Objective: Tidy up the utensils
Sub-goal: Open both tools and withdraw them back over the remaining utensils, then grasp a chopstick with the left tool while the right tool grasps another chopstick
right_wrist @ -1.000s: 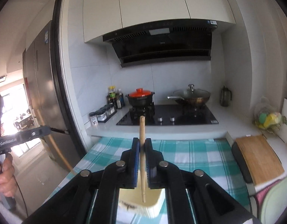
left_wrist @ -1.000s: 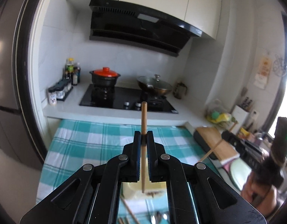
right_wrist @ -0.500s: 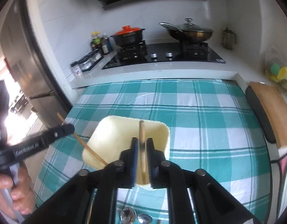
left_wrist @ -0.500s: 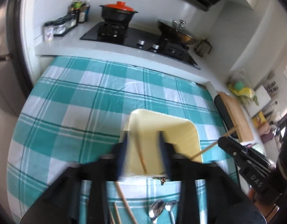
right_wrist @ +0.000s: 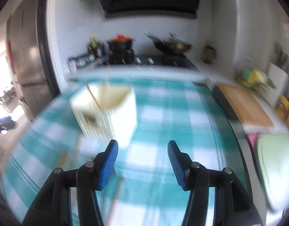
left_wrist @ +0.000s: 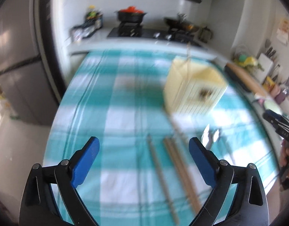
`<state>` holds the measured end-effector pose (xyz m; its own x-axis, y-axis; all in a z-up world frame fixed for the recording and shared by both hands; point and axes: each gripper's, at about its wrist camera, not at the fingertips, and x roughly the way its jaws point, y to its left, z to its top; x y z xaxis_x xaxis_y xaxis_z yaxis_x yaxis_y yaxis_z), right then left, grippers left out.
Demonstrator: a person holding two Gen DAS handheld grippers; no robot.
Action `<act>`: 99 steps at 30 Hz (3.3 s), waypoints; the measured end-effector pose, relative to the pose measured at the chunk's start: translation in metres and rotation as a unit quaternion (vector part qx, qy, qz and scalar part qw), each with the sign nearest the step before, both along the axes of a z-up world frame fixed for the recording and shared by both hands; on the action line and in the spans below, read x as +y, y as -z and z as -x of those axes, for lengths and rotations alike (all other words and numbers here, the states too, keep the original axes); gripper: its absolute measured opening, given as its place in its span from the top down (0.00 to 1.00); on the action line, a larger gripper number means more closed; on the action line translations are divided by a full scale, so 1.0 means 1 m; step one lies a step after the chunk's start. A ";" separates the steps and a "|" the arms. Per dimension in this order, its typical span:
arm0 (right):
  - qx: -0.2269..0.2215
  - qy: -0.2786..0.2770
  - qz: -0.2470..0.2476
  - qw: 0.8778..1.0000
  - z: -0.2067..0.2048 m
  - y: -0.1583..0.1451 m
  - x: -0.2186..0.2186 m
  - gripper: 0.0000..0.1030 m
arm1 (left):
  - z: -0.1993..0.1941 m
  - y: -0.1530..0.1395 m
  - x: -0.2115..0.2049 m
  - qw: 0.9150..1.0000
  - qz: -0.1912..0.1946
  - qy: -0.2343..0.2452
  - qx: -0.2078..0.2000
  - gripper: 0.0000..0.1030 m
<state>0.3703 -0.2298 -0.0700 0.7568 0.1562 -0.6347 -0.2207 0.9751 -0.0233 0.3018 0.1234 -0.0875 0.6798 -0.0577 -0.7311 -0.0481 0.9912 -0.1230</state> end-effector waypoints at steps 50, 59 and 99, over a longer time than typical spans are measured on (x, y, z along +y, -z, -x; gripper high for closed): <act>0.108 0.065 0.012 0.992 0.038 0.131 -0.034 0.25 | 0.001 0.125 0.028 0.989 -0.039 -0.120 0.073 0.00; 0.107 0.065 0.011 0.992 0.038 0.131 -0.034 0.24 | 0.002 0.125 0.028 0.989 -0.039 -0.121 0.073 0.00; 0.161 -0.003 0.047 0.986 0.047 0.117 -0.001 0.95 | 0.020 0.109 -0.049 0.996 -0.046 0.001 0.080 0.88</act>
<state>0.3231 -0.2306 -0.1873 0.5126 0.0887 -0.8541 -0.2368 0.9707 -0.0413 0.2821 0.0742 -0.1967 0.5535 0.0132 -0.8327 -0.0578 0.9981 -0.0226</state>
